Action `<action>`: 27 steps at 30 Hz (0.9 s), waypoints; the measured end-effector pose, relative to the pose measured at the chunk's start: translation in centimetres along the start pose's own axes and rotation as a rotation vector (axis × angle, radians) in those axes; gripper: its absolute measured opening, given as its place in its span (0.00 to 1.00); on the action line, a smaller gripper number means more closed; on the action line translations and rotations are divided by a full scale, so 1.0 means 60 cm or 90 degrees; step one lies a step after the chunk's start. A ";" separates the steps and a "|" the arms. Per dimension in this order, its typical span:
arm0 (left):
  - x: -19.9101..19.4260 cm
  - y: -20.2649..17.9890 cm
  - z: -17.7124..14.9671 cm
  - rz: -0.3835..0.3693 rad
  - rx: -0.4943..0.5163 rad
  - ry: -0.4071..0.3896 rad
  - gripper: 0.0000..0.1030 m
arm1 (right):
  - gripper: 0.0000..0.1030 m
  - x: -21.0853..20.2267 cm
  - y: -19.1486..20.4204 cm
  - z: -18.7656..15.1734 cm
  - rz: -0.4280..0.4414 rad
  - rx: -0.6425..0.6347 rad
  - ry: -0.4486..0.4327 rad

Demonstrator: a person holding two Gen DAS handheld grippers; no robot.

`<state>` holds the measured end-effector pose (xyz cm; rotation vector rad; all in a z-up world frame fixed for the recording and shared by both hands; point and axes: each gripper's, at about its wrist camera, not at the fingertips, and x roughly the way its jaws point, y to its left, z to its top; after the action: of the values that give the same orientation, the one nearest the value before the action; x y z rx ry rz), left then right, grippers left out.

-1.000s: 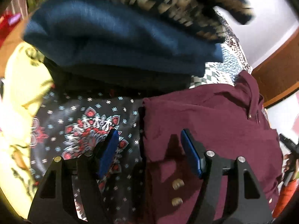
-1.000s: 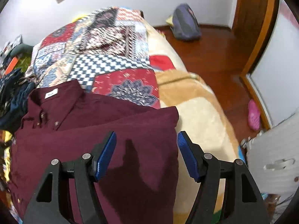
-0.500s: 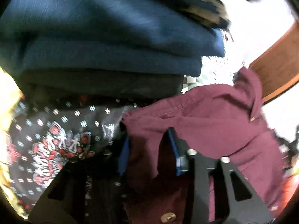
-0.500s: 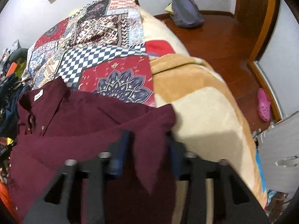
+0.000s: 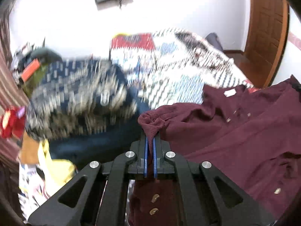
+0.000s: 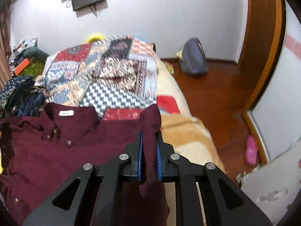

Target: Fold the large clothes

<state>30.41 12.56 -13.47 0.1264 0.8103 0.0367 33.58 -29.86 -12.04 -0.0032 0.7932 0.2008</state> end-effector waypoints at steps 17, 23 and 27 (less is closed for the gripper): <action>0.145 0.013 0.116 0.029 -0.053 0.064 0.11 | 0.04 0.030 0.001 0.091 -0.031 -0.013 -0.032; 0.113 0.034 0.083 0.016 -0.077 0.056 0.43 | 0.10 0.032 0.025 0.055 0.010 -0.042 0.021; 0.061 0.020 0.072 0.008 -0.047 0.038 0.63 | 0.32 0.019 0.039 0.031 0.038 -0.039 0.049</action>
<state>36.05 13.64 -13.00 0.0609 0.8664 0.0821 35.26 -27.19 -11.39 -0.0445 0.8648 0.2834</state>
